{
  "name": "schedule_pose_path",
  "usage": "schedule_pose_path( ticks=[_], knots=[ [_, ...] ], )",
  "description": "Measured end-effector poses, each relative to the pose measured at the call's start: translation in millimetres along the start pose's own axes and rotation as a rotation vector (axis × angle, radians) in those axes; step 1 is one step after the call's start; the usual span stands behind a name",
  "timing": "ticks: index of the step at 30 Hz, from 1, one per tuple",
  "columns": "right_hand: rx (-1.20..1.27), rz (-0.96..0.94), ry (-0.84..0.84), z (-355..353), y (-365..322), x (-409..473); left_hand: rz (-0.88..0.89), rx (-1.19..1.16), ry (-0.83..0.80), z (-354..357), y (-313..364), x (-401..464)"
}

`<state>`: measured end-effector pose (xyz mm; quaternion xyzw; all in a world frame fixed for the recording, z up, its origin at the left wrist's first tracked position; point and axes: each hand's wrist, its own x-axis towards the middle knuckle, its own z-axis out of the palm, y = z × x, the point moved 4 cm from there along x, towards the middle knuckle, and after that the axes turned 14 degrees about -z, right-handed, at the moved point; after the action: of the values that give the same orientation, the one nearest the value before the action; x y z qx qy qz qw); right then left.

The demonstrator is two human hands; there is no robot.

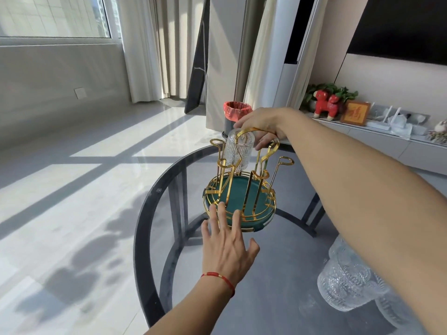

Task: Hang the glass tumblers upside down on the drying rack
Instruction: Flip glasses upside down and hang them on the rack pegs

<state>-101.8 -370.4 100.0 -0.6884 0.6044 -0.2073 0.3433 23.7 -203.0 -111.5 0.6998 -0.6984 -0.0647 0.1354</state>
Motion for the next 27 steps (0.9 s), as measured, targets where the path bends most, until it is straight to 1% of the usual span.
schedule_pose_path(
  ticks=[3,5,7,9,12,14,16,17,18,19,21,22,23,25,27],
  knots=[
    [0.100,-0.077,0.224,-6.2,11.5,-16.8,0.004,-0.026,-0.002,-2.7,-0.3,0.1],
    [0.009,-0.152,0.384,-9.6,17.2,-39.8,0.009,-0.041,-0.011,-3.9,-0.5,-0.6],
    [-0.114,-0.218,0.503,-12.2,22.3,-73.2,0.011,-0.058,-0.015,-7.3,0.3,-1.6],
    [-0.144,-0.250,0.534,-10.0,29.4,-114.4,0.021,-0.069,-0.036,-14.0,2.6,-1.9],
    [-0.081,-0.248,0.513,0.4,46.2,-182.3,0.058,-0.040,-0.122,-23.9,2.9,-3.3],
    [-0.082,-0.265,0.550,10.2,56.6,-231.6,0.059,-0.052,-0.168,-34.8,1.9,-7.6],
    [-0.110,-0.290,0.643,22.0,67.4,-283.8,0.059,-0.071,-0.131,-49.2,5.9,-16.8],
    [-0.121,-0.305,0.695,28.7,73.0,-309.0,0.099,-0.088,-0.089,-56.5,13.0,-24.1],
    [-0.120,-0.311,0.747,36.3,79.5,-332.6,0.179,-0.131,-0.071,-62.2,24.4,-34.0],
    [-0.105,-0.307,0.799,43.4,87.3,-353.1,0.285,-0.211,-0.095,-66.2,38.3,-46.3],
    [-0.112,-0.288,0.905,53.2,104.0,-383.8,0.451,-0.409,-0.228,-67.0,67.4,-75.1],
    [-0.144,-0.272,0.960,55.2,111.6,-394.5,0.489,-0.474,-0.293,-64.8,80.6,-88.1],
    [-0.171,-0.252,1.007,55.6,118.3,-403.1,0.499,-0.520,-0.341,-61.2,92.1,-98.2],
    [-0.206,-0.201,1.063,54.5,128.8,-416.4,0.467,-0.585,-0.379,-52.2,110.0,-109.8],
    [-0.289,-0.107,1.052,57.5,141.8,-424.0,0.424,-0.621,-0.368,-45.1,121.3,-114.0]
  ],
)
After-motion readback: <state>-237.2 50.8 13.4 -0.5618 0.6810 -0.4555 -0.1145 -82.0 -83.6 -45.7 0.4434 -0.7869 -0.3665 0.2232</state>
